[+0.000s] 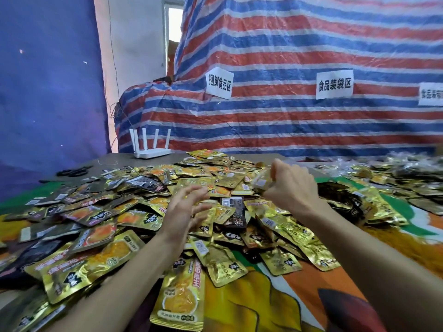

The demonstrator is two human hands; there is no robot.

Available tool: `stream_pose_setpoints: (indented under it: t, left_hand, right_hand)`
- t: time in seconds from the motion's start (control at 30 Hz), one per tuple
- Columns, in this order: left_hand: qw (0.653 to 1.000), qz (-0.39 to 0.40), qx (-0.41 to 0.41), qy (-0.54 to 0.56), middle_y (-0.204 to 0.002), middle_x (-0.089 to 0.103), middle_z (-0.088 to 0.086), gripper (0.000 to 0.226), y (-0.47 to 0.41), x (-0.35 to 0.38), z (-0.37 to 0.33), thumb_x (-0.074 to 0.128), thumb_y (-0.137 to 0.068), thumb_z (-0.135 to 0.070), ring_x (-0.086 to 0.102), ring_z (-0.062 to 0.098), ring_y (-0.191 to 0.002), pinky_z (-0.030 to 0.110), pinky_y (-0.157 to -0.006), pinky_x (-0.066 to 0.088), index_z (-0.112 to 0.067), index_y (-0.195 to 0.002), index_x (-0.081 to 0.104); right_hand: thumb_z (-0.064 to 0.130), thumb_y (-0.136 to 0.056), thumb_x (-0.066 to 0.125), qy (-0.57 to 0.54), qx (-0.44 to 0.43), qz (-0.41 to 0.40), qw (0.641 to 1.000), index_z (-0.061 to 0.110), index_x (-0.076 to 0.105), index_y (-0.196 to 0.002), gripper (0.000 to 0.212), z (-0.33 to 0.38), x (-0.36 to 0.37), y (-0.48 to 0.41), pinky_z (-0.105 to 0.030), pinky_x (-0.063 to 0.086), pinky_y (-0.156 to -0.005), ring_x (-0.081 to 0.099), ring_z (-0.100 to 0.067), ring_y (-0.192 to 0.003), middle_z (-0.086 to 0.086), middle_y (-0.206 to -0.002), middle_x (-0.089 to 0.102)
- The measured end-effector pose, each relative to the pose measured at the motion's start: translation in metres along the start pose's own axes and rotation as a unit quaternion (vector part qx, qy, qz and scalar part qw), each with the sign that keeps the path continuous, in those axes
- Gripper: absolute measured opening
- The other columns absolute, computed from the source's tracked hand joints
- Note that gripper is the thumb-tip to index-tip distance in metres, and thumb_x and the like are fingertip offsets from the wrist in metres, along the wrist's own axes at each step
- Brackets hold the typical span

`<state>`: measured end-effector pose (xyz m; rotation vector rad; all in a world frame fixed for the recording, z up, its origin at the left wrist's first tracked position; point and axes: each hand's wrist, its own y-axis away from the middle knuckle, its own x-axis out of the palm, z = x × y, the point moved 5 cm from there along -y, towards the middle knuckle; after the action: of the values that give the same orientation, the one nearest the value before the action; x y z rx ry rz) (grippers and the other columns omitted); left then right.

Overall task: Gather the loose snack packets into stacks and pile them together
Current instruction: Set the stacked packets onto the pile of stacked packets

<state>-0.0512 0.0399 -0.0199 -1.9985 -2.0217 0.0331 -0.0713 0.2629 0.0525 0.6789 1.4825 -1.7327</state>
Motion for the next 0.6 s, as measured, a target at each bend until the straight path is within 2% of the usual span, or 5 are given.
stream_pose_setpoints:
  t: [0.17,0.23,0.33,0.47,0.6]
  left_hand:
    - [0.998,-0.025,0.015,-0.054,-0.11,0.071,0.01,0.017,-0.003,-0.006,0.003,0.068,-0.093,-0.025,0.069,0.02,-0.093,0.033,-0.08,0.053,-0.017,-0.108,0.068]
    - [0.995,-0.032,0.035,-0.084,-0.108,0.07,0.007,0.012,-0.003,-0.007,0.001,0.068,-0.093,-0.022,0.067,0.018,-0.093,0.026,-0.075,0.05,-0.017,-0.105,0.069]
    - [0.969,-0.047,0.122,-0.212,-0.104,0.067,-0.001,0.009,-0.001,-0.009,-0.006,0.068,-0.093,-0.017,0.063,0.014,-0.097,0.017,-0.072,0.046,-0.019,-0.102,0.066]
    - [0.882,-0.059,0.192,-0.425,-0.109,0.06,-0.01,0.024,0.001,-0.012,-0.013,0.072,-0.087,-0.021,0.056,0.012,-0.106,0.033,-0.092,0.046,-0.028,-0.107,0.063]
    - [0.824,0.031,0.123,-0.553,-0.136,0.045,-0.007,0.064,-0.002,-0.011,-0.006,0.069,-0.075,-0.026,0.035,0.014,-0.13,0.04,-0.115,0.02,-0.037,-0.135,0.048]
  right_hand:
    - [0.019,-0.094,0.06,0.248,0.015,0.01,0.969,0.011,0.059,-0.124,0.031,-0.034,0.022,-0.005,-0.035,0.042,-0.092,0.046,-0.033,-0.116,-0.019,-0.122,0.054]
    - [0.026,-0.094,0.059,0.267,0.012,0.031,0.963,0.011,0.061,-0.121,0.031,-0.038,0.031,-0.003,-0.034,0.041,-0.093,0.044,-0.033,-0.117,-0.018,-0.125,0.053]
    - [0.04,-0.091,0.059,0.233,0.031,0.074,0.969,0.014,0.064,-0.097,0.027,-0.029,0.036,0.0,-0.04,0.037,-0.097,0.043,-0.033,-0.119,-0.016,-0.125,0.052]
    - [0.033,-0.085,0.054,0.196,0.08,0.114,0.971,0.014,0.063,-0.097,0.024,-0.009,0.035,0.005,-0.055,0.027,-0.11,0.037,-0.039,-0.131,-0.022,-0.136,0.049]
    - [0.035,-0.081,0.058,0.086,0.012,0.062,0.994,0.014,0.061,-0.107,0.033,0.023,0.036,0.008,-0.054,0.031,-0.107,0.04,-0.036,-0.127,-0.018,-0.131,0.05]
